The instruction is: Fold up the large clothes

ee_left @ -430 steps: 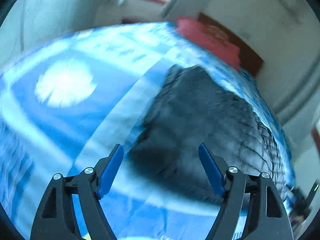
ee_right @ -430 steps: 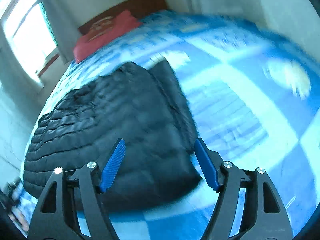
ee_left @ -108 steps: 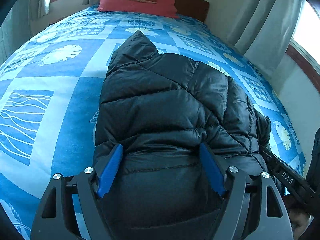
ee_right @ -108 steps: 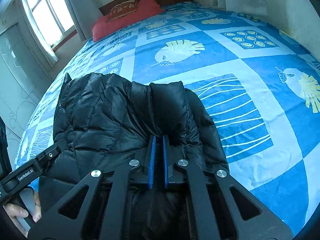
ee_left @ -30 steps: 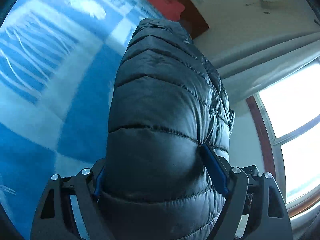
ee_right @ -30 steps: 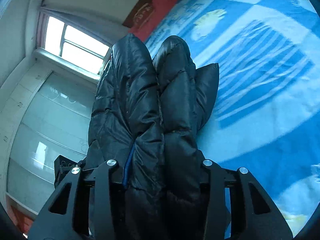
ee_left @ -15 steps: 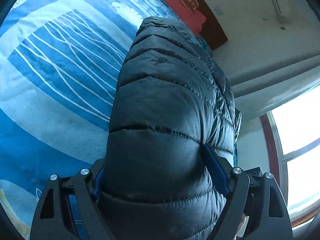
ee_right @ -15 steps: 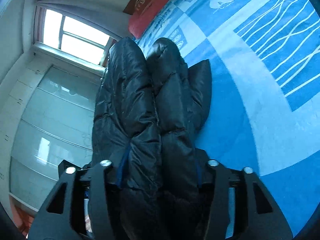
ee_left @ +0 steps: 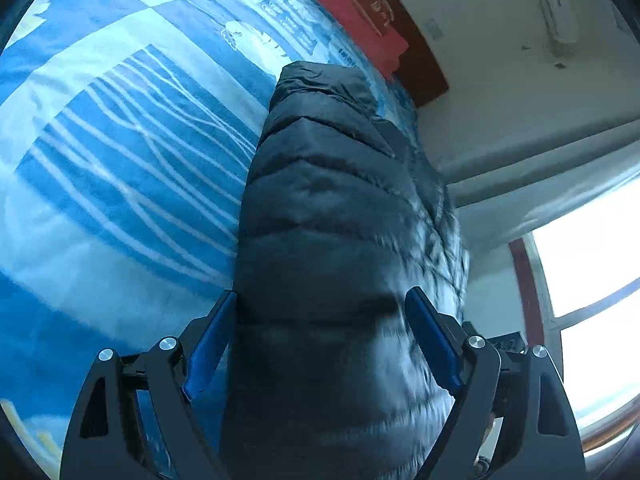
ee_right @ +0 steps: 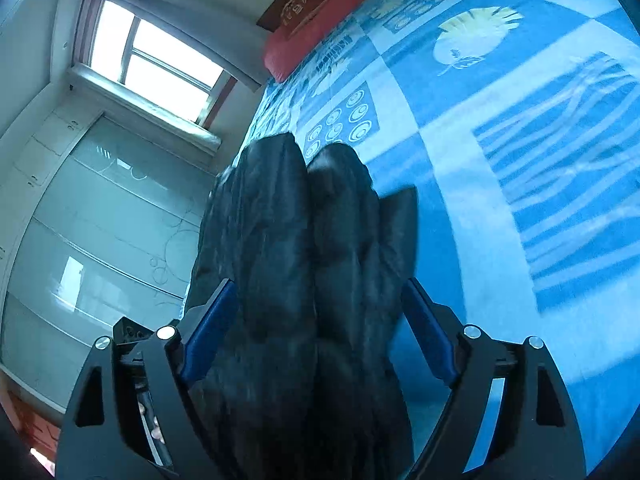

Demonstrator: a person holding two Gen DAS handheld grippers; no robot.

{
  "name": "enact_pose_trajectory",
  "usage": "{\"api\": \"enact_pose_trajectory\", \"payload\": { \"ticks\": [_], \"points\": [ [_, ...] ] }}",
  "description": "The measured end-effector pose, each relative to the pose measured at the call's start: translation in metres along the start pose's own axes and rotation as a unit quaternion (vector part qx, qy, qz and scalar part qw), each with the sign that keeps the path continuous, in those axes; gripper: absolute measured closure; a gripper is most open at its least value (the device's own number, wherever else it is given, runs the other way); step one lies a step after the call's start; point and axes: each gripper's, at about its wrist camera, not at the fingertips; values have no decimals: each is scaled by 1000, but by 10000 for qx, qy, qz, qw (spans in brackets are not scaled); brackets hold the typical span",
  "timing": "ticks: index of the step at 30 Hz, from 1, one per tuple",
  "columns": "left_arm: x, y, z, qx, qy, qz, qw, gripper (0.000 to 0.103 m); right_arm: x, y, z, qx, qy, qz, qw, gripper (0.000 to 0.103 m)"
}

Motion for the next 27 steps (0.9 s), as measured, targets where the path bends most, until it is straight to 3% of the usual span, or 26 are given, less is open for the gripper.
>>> {"api": "enact_pose_trajectory", "payload": {
  "ticks": [4, 7, 9, 14, 18, 27],
  "points": [
    [5, -15, -12, -27, -31, -140, 9999, 18, 6, -21, -5, -223, -63, 124, 9997, 20],
    [7, -26, -13, -32, -271, -409, 9988, 26, 19, -33, 0, -359, -377, 58, 9986, 48],
    [8, -30, -13, -16, -393, -532, 9978, 27, 20, -34, 2, -366, -358, 77, 9987, 50],
    [12, -22, -15, -56, -486, -443, 9978, 28, 12, -24, -4, -340, -66, 36, 9994, 43],
    [18, -17, -19, -64, -340, -491, 9982, 25, 4, -8, -19, -52, 204, 10, 9998, 25],
    [6, -18, -27, -202, 249, -542, 9980, 21, 14, -43, -39, -399, 76, 171, 9990, 24]
  ]
}}
Point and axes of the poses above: each gripper's, at about its wrist camera, not at the fingertips, and y roughly against the way its jaws point, x to its right, z to its underside, and after that the axes turned 13 degrees about y, right-handed
